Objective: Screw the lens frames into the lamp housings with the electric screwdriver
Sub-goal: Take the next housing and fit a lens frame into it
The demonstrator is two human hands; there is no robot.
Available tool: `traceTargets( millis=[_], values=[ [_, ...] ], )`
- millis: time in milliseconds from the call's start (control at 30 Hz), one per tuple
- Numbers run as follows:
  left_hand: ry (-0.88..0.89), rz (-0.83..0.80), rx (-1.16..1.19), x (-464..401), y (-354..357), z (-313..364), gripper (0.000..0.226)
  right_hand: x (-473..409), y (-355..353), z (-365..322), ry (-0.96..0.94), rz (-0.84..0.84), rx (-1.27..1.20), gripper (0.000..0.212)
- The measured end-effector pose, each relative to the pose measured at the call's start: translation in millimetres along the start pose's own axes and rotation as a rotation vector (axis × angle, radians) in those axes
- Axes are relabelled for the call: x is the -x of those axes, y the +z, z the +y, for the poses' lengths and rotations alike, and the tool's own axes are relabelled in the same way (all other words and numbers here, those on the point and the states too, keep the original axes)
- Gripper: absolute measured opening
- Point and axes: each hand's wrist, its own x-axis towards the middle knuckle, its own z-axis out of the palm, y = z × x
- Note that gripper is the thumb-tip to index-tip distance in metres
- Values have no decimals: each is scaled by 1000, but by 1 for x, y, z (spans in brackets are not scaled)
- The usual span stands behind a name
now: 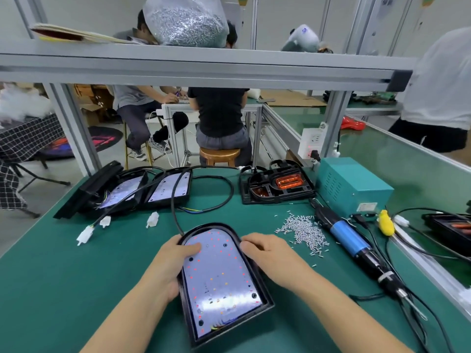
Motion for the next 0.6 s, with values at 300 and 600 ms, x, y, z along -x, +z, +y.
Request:
traceTargets(
  millis=[300, 600],
  values=[
    [27, 148, -54, -13, 22, 5, 27, -38, -29, -1, 207, -161, 11, 35],
    [-3, 125, -46, -15, 13, 3, 31, -71, -48, 32, 59, 288, 464, 25]
  ],
)
